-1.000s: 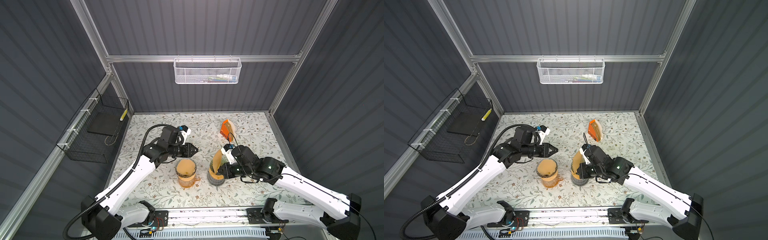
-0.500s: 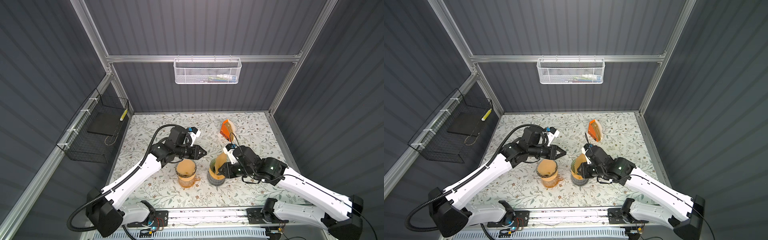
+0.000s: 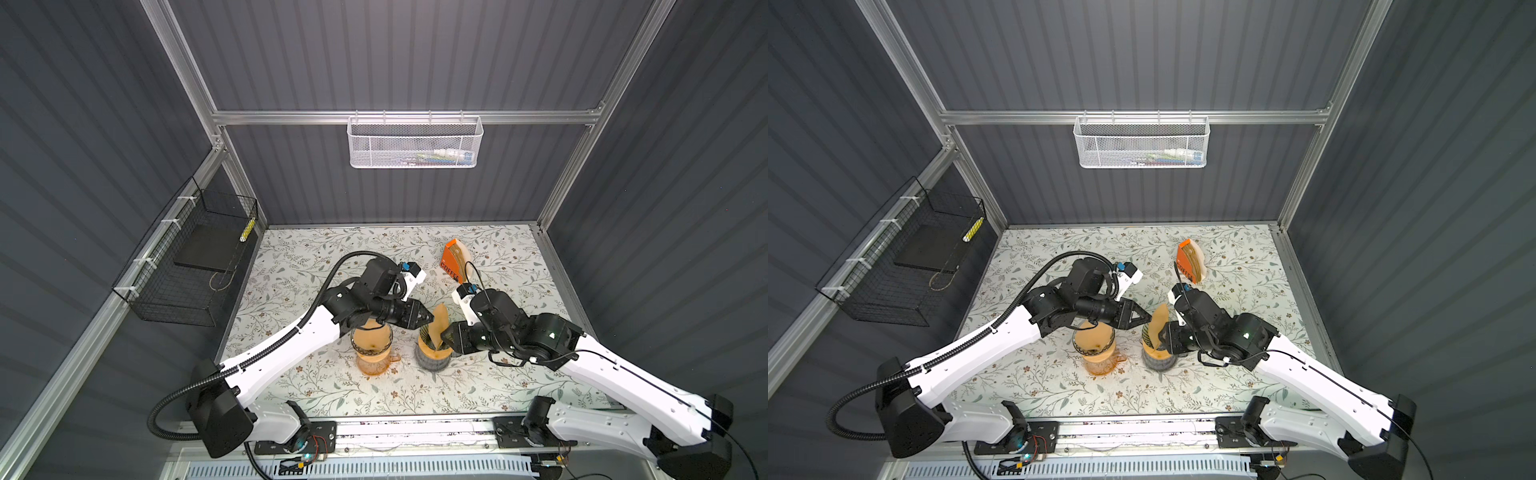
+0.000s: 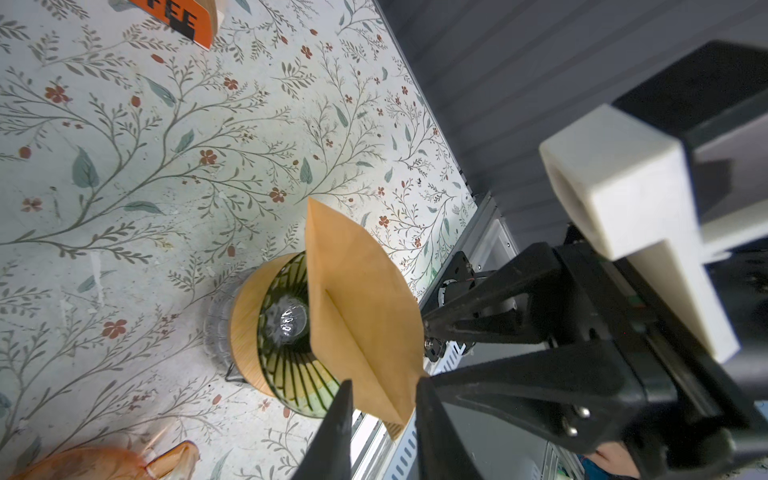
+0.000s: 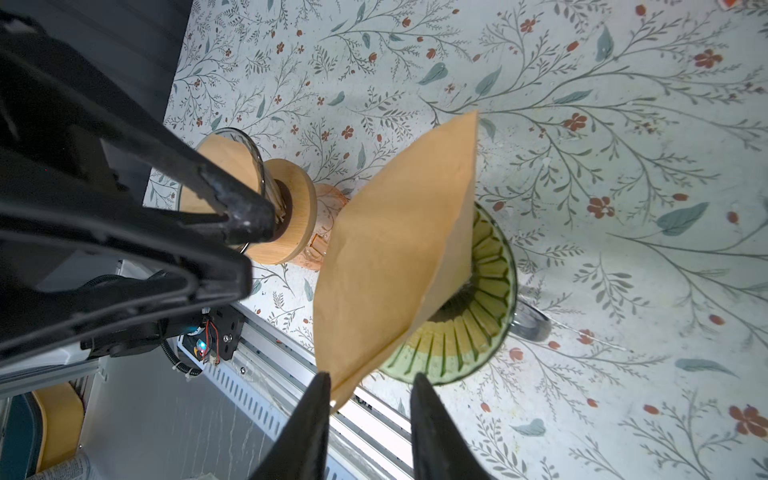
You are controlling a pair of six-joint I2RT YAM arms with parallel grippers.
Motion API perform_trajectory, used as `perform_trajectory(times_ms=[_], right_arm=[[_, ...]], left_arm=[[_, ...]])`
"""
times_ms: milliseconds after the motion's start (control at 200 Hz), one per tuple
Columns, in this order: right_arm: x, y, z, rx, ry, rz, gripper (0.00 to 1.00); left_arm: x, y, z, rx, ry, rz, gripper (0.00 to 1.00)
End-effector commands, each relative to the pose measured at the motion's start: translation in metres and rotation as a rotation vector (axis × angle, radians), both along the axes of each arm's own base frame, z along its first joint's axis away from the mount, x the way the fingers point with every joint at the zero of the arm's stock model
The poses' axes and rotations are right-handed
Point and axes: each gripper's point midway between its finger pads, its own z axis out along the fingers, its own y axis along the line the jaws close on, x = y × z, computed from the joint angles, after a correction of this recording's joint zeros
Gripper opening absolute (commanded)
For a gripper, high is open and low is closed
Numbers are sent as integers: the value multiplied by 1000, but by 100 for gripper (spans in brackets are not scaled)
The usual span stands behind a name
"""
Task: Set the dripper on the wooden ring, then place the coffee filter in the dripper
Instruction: 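Lower the filter into the green dripper while left gripper reaches toward it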
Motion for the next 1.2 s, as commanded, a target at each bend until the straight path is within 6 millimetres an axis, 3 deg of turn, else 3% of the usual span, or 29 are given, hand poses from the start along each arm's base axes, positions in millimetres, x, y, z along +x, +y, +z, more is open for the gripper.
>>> perform_trajectory(times_ms=[0,115,405,760,931,1156,1166,1191], right_arm=[[3,-8,7,-15,-29,-19,35],[5,-7,13,-1,-45,-18,32],[10,-3,14,-25,-57,-3,20],[16,-20,11,-108,-83,-55,18],[17,-47,11,-170,-104,-124,18],[16,-71,4,-72,-70,-204,21],[16,-72,3,-68,-67,-206,21],[16,-73,2,-57,-64,-211,21]], left_arm=[[4,-5,1,19,-27,5,26],[9,0,-3,49,-39,36,24],[10,-5,13,4,-62,30,22],[2,-21,21,-16,-65,-34,22],[-12,-35,19,-8,-59,-93,22],[-31,-52,10,30,-54,-151,22],[-30,-55,20,11,-69,-153,22],[-31,-57,23,8,-74,-159,22]])
